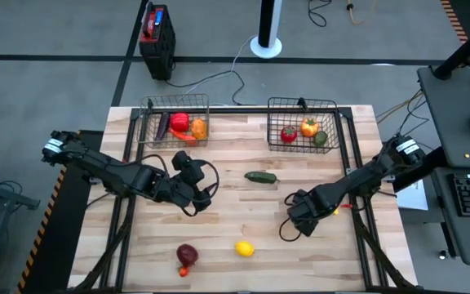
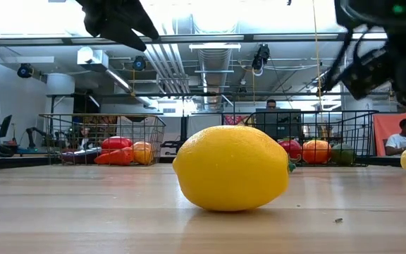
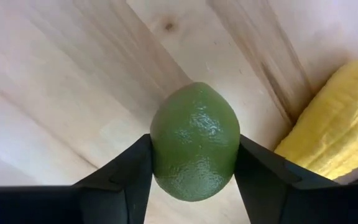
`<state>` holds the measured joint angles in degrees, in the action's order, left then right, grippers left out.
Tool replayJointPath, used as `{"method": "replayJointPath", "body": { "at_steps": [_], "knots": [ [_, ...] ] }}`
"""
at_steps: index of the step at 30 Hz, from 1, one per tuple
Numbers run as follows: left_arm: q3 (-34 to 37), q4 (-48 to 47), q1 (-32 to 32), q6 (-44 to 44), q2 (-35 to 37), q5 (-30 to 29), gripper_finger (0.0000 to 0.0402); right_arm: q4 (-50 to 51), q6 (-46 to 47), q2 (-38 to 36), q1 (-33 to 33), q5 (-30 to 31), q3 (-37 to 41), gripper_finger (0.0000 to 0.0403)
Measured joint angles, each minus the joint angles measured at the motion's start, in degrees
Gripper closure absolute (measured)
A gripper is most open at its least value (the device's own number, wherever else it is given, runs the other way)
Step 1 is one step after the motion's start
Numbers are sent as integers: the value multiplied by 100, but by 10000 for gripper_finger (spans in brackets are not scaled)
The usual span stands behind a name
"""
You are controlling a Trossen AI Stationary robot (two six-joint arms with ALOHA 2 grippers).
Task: Sort produce into baskets
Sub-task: Put the lime into the black wire basket
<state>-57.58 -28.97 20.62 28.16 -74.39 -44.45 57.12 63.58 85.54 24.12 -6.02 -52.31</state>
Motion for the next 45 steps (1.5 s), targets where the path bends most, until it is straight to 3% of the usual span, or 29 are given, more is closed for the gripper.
{"method": "replayJointPath", "body": {
  "at_steps": [4, 14, 23, 30, 35, 45],
  "knots": [
    [0, 83, 0, 0, 0, 0, 61, -35, -237, -139, -256, 145, -454, 216],
    [0, 225, 1, 91, 0, 2, 61, -39, -1930, -145, -1160, 1587, -2557, 219],
    [0, 244, 71, 435, 0, 3, 61, -43, -3417, 66, -2554, 2399, -3792, 219],
    [0, 238, 337, 592, 0, 4, 61, 295, -4070, 83, -4214, 2213, -3847, 219],
    [0, 236, 554, 629, 0, 4, 61, 902, -3941, 83, -5283, 2213, -3748, 219],
    [0, 216, 597, 647, 0, 0, 61, 791, -3856, 83, -6131, 1904, -2752, 218]
  ]
}}
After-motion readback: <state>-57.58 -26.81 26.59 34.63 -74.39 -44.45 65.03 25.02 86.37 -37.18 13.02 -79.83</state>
